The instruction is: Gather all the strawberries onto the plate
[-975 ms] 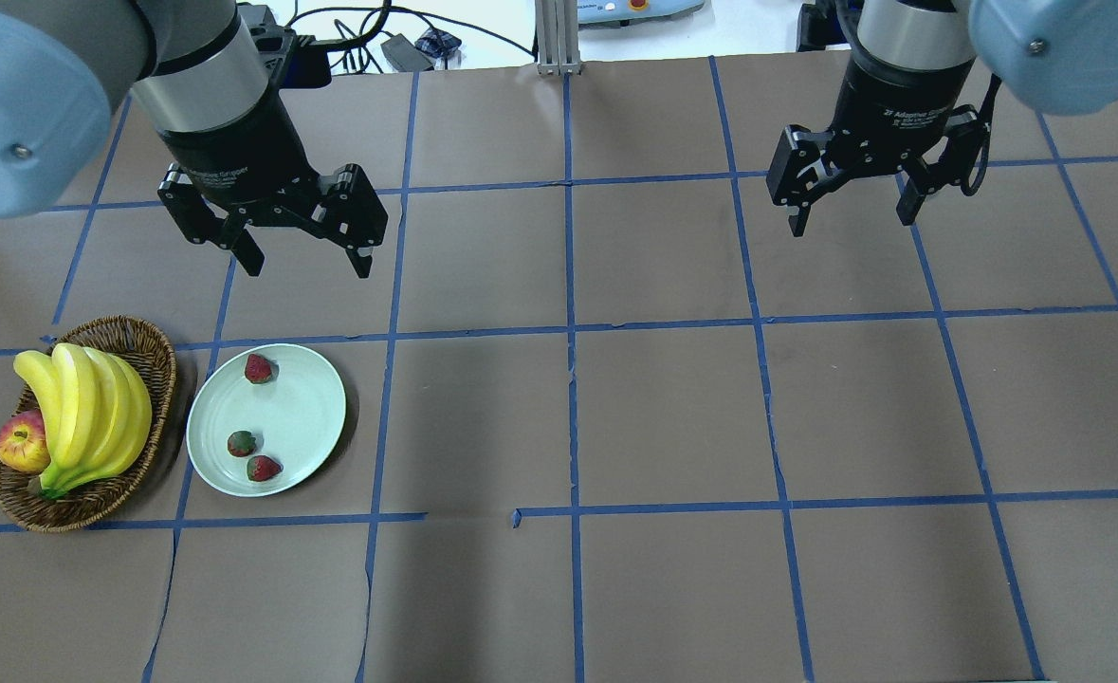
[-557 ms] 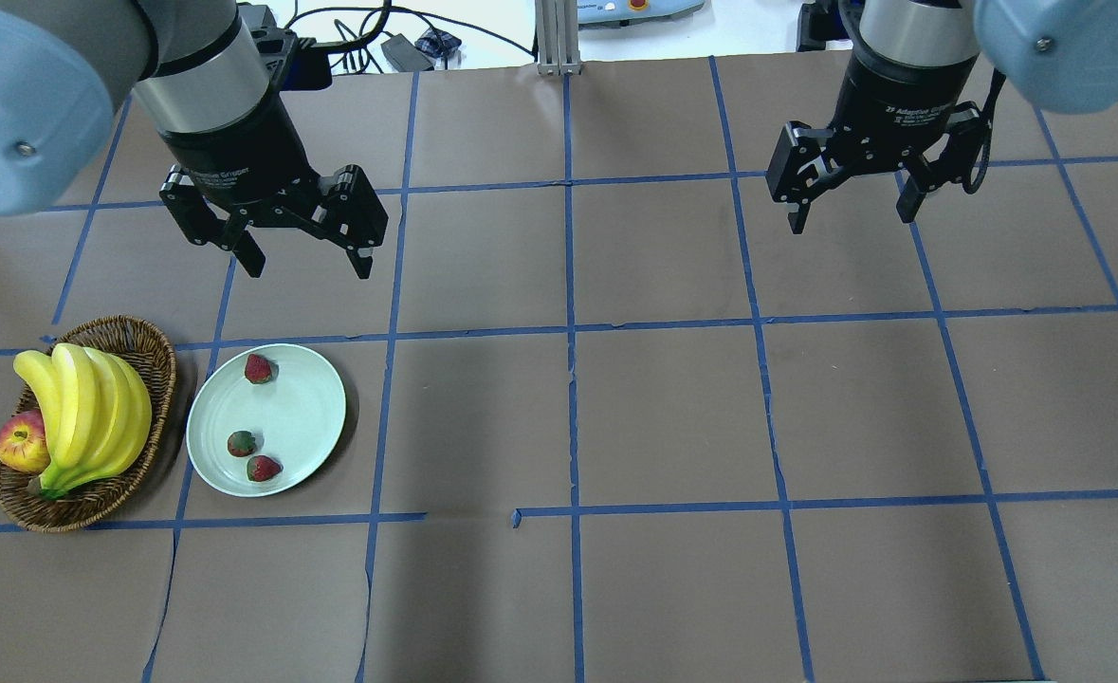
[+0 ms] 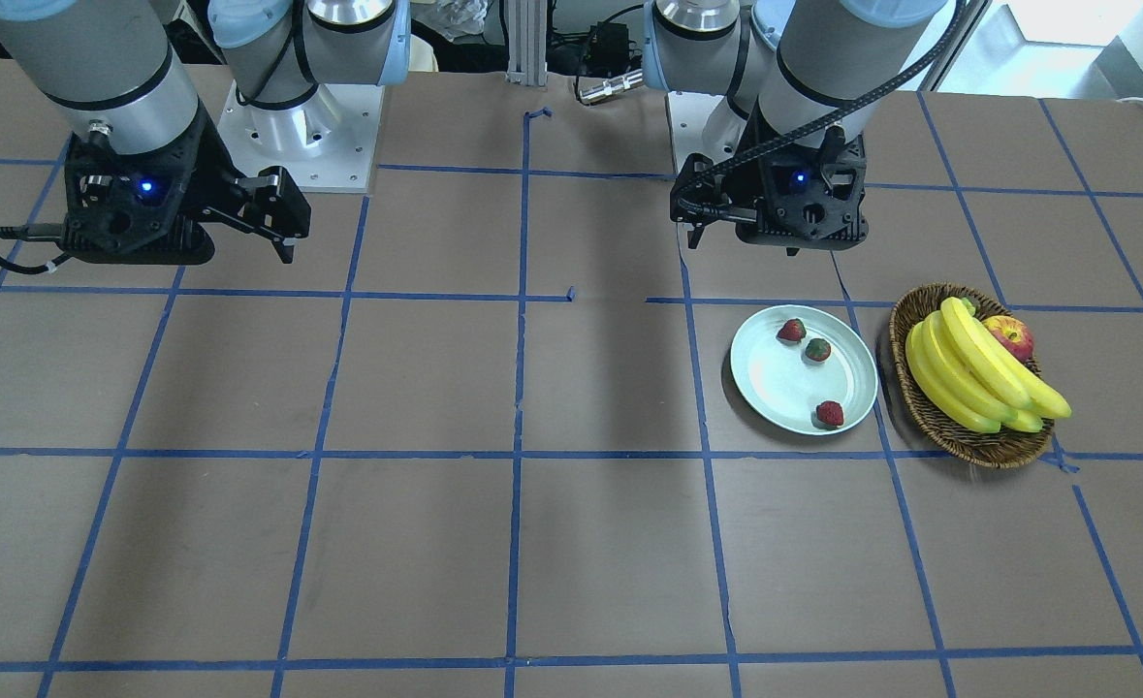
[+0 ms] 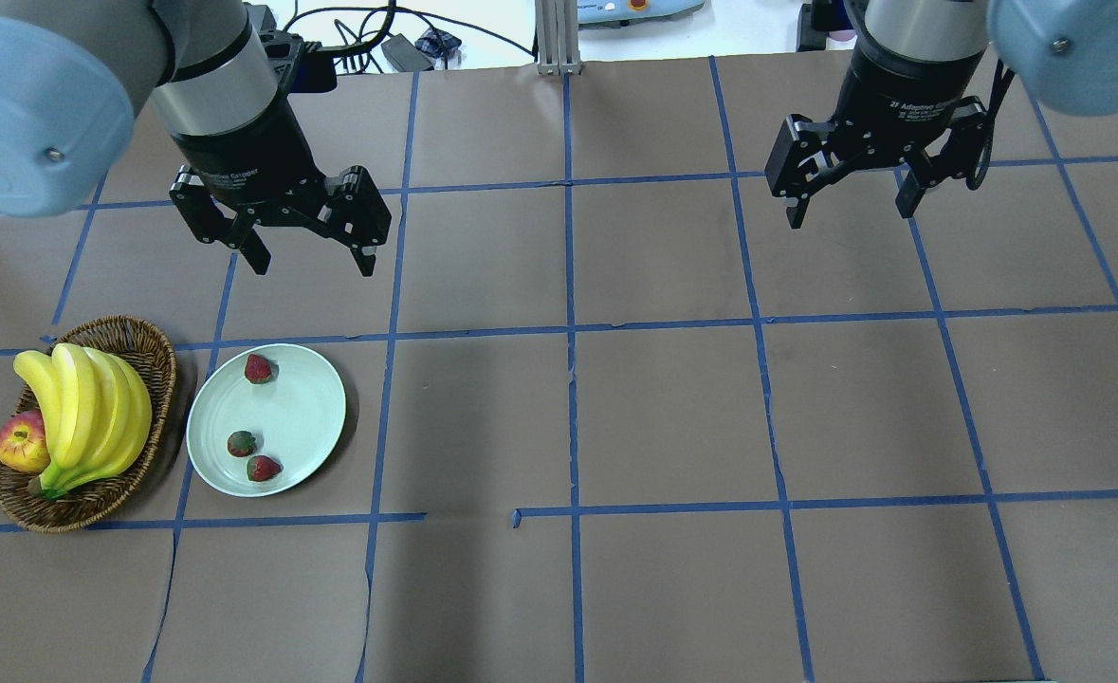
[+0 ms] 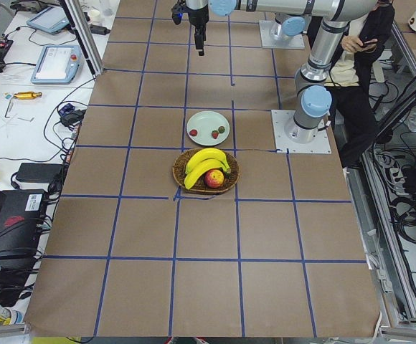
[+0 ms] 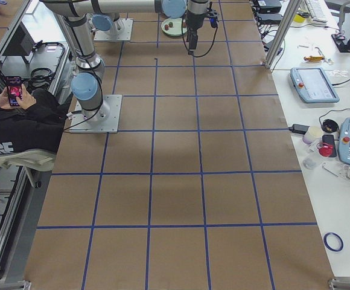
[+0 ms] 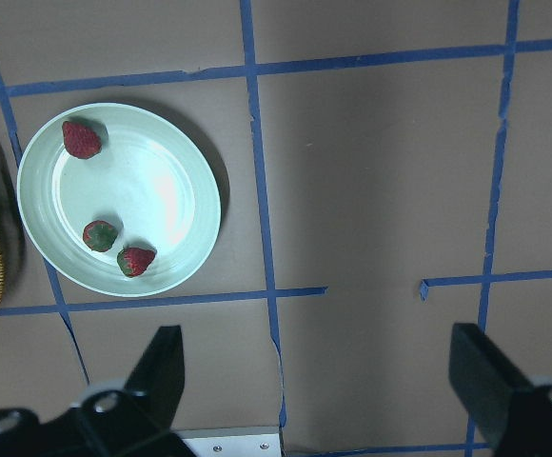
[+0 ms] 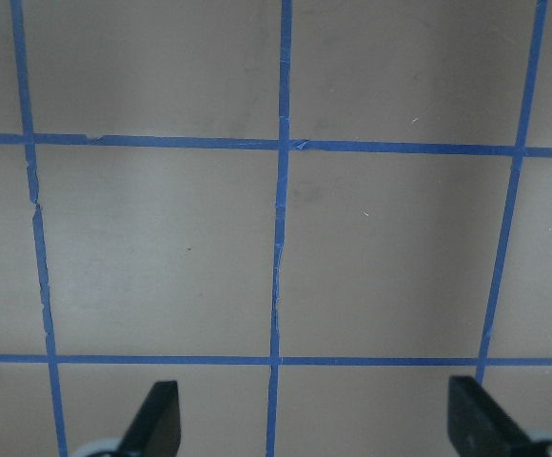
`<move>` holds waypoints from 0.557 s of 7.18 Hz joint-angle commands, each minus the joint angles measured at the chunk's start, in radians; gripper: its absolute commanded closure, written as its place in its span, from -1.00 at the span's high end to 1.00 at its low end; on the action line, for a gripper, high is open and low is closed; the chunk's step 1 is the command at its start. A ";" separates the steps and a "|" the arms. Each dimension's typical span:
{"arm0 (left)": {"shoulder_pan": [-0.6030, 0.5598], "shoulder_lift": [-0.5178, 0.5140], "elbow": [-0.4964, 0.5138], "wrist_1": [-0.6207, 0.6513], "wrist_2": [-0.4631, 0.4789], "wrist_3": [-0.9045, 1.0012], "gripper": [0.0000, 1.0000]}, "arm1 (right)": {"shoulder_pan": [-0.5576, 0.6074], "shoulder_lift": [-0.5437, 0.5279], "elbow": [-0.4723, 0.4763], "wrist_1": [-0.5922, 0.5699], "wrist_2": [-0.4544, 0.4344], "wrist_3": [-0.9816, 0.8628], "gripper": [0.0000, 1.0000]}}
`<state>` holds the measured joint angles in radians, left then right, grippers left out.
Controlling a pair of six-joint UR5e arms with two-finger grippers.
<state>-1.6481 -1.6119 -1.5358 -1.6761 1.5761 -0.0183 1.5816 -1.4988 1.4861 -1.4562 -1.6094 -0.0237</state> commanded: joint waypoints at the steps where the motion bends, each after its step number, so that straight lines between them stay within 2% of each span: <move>1: 0.002 0.004 0.000 0.001 0.004 0.000 1.00 | 0.000 0.000 -0.001 -0.015 -0.004 0.005 1.00; 4: 0.004 0.009 0.000 0.001 0.004 0.000 1.00 | 0.001 -0.008 -0.001 -0.018 0.008 0.007 1.00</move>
